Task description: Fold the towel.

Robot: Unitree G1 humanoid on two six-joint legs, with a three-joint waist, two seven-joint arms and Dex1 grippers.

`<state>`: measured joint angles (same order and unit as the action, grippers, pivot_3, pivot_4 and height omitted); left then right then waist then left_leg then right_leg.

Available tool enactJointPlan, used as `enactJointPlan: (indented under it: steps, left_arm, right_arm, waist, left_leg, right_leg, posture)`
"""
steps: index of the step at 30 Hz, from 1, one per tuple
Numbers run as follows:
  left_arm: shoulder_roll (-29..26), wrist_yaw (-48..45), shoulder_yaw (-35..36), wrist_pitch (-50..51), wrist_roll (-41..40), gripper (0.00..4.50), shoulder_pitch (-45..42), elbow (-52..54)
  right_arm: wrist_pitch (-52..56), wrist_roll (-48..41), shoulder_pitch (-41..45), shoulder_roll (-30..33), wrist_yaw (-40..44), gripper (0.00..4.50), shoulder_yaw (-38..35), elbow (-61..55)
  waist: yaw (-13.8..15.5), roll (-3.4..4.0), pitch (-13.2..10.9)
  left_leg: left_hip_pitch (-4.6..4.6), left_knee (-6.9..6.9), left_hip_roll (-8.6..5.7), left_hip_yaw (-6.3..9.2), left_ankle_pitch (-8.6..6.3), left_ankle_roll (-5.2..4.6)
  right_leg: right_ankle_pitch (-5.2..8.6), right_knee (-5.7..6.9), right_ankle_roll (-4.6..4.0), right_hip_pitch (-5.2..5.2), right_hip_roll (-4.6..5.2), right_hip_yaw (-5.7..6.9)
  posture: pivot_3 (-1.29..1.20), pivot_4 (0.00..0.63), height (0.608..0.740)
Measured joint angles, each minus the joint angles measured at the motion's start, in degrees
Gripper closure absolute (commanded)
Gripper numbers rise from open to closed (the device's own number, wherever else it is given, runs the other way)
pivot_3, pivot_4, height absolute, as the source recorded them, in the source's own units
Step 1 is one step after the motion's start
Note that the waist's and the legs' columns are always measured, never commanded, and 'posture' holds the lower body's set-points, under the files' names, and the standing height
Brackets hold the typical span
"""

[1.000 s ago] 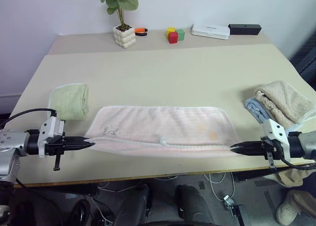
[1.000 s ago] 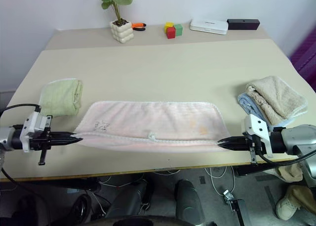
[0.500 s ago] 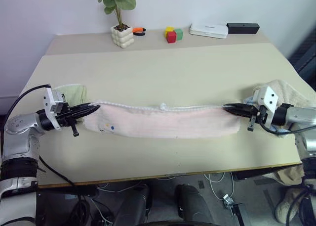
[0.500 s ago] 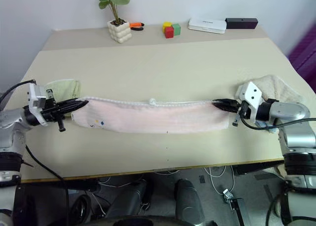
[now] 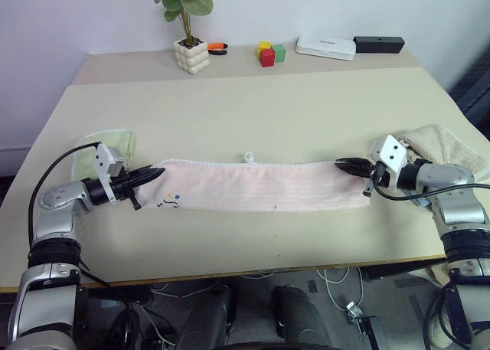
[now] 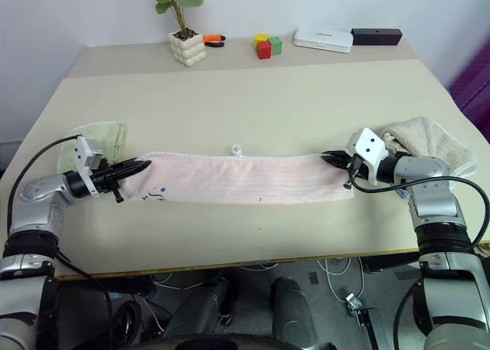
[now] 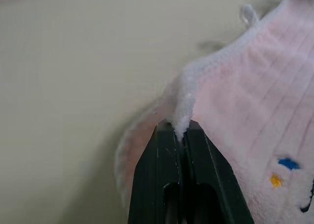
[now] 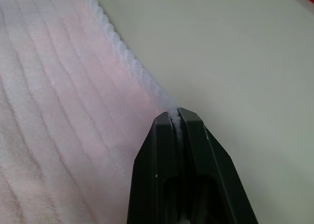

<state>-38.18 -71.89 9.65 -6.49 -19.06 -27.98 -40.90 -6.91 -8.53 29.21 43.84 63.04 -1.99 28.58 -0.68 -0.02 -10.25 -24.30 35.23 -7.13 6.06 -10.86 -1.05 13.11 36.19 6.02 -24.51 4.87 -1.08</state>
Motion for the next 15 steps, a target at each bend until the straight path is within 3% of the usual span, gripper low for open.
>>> enactJointPlan:
  steps: [5, 8, 11, 14, 15]
  left_arm:
    - [0.78, 0.81, -0.96, -0.93, 2.09, 4.5, -2.14, -3.47]
    - [0.78, -0.25, -1.67, 1.24, 2.28, 4.5, -2.59, -3.59]
    - [0.9, -0.09, -1.77, 2.41, 2.29, 3.58, -3.19, -3.67]
    - [1.29, 0.09, -1.66, 2.15, 2.15, 2.12, -3.63, -3.45]
    - [1.35, -0.07, -1.66, 2.4, 2.06, 1.61, -3.64, -3.05]
  right_arm:
    - [-1.13, 1.6, 0.7, -0.34, -1.32, 4.47, 1.15, 3.32]
    - [0.41, 1.01, 0.75, -0.59, -0.9, 3.1, 1.15, 3.3]
    - [-0.15, 1.36, 0.74, -0.61, -1.66, 1.6, 1.15, 3.22]
    - [-1.38, 1.68, 0.78, -1.19, -3.82, 0.1, 1.14, 3.22]
    - [-1.38, 1.65, 0.84, -1.42, -4.37, 0.0, 1.12, 3.22]
  waist:
    - [0.1, 0.0, 0.0]
    - [-0.04, 0.0, 0.0]
    - [-0.04, 0.0, 0.0]
    - [-0.03, 0.0, 0.0]
    - [-0.04, 0.0, 0.0]
  left_leg:
    - [0.0, 0.01, -0.01, 0.0, 0.0, 0.0]
    - [0.01, -0.01, 0.0, 0.0, 0.0, 0.0]
    - [0.0, 0.0, 0.0, 0.01, 0.0, 0.0]
    - [0.01, 0.0, 0.01, 0.0, 0.0, 0.0]
    - [0.0, 0.0, 0.0, 0.0, 0.01, 0.0]
  right_leg:
    - [0.0, 0.0, 0.0, 0.02, 0.0, 0.0]
    - [0.0, 0.01, 0.01, 0.0, -0.02, 0.0]
    - [-0.01, 0.01, 0.01, -0.01, -0.03, 0.0]
    - [-0.01, 0.01, 0.01, 0.0, -0.03, -0.01]
    - [-0.01, 0.01, 0.01, 0.0, -0.03, -0.01]
  posture:
    - [0.0, 0.15, 0.74]
    - [0.0, 0.15, 0.74]
    - [0.0, 0.15, 0.74]
    - [0.0, 0.15, 0.74]
    - [0.0, 0.15, 0.74]
